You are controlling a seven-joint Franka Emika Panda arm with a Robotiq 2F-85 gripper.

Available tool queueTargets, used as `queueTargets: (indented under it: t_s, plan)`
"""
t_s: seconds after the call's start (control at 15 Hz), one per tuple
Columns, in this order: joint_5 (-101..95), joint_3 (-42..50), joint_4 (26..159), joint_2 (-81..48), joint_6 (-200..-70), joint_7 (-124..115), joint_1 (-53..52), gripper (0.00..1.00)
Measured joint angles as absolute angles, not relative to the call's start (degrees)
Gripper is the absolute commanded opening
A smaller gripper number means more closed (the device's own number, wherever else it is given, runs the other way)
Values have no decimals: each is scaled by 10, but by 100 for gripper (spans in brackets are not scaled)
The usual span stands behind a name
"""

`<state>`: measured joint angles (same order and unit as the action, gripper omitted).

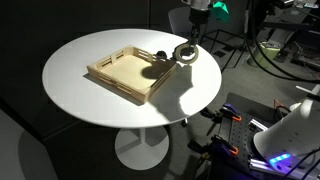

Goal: Place the tape on the tray

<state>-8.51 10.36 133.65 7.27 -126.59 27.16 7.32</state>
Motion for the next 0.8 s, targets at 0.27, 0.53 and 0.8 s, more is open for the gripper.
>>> queueTargets:
  t_s: [0.27,0.53,0.8]
  plan:
    - [-85,85,1336,98,-1265,272,54,5]
    - [-86,70,1332,108,-1265,272,36,5]
    - [-87,61,1319,108,-1265,272,26,5]
